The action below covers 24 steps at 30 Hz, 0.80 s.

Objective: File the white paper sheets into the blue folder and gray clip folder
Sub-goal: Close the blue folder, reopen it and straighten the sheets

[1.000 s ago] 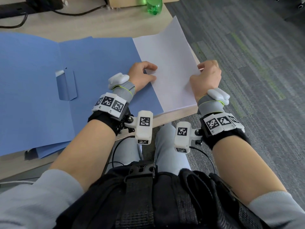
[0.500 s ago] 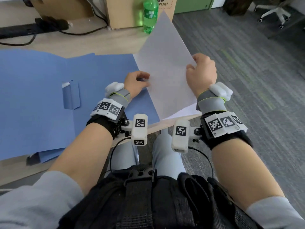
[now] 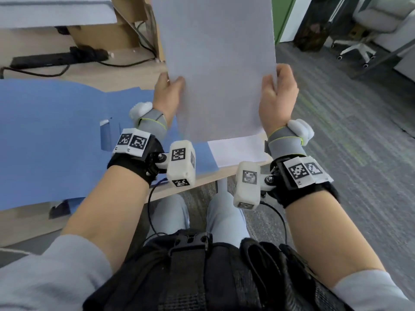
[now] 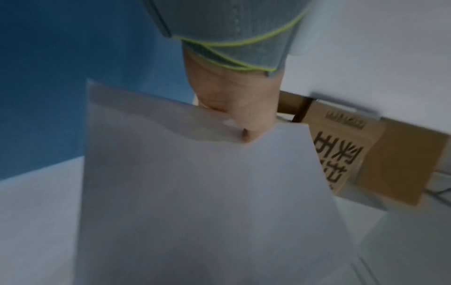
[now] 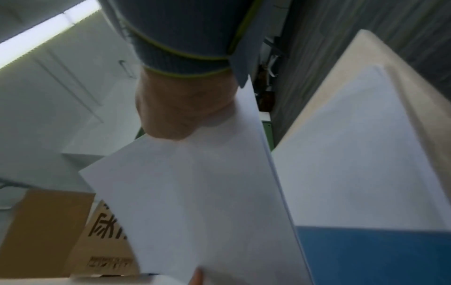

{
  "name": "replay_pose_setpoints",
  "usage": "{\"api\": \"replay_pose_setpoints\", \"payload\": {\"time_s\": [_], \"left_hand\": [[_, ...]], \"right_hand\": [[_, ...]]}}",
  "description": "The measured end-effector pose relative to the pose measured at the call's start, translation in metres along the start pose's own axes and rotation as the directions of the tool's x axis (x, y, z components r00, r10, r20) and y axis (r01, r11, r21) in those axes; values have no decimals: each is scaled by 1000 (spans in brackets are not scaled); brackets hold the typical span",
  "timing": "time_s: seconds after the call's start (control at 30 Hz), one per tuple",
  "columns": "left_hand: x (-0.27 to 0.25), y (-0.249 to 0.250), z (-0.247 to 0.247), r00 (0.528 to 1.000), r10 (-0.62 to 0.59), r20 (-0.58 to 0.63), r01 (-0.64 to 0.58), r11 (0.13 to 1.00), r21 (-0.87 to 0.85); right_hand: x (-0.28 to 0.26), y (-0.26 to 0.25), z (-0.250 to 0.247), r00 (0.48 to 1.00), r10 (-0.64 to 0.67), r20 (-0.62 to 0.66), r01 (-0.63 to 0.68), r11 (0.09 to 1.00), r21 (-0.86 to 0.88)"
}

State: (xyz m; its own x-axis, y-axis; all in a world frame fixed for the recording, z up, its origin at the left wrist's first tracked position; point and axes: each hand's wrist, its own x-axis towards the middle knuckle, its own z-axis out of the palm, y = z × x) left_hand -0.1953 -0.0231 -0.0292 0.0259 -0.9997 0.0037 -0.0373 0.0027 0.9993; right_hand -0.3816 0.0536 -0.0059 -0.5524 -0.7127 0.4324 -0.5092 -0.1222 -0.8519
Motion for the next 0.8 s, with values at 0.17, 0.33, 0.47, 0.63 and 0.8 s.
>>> {"api": "replay_pose_setpoints", "payload": {"time_s": [0.17,0.33,0.47,0.63,0.8], "left_hand": [[1,11,-44,987,119,-108,-125,991,-50],[-11,12,-79,983,157,-91,-156,988,16],[-15,13,-106,990,83,-116,-88,995,-39],[-20,5,-116,996,77,-51,-79,996,-28],[-28,7,-127,992,116,-50,-118,992,-36]], "right_hand": [[-15,4,29,925,127,359,-246,918,310],[-20,-10,59,848,124,516,-393,801,452],[-28,-19,72,814,96,574,-417,783,461],[-44,-19,82,787,97,609,-439,782,442],[-45,-25,86,800,54,598,-399,792,462]]}}
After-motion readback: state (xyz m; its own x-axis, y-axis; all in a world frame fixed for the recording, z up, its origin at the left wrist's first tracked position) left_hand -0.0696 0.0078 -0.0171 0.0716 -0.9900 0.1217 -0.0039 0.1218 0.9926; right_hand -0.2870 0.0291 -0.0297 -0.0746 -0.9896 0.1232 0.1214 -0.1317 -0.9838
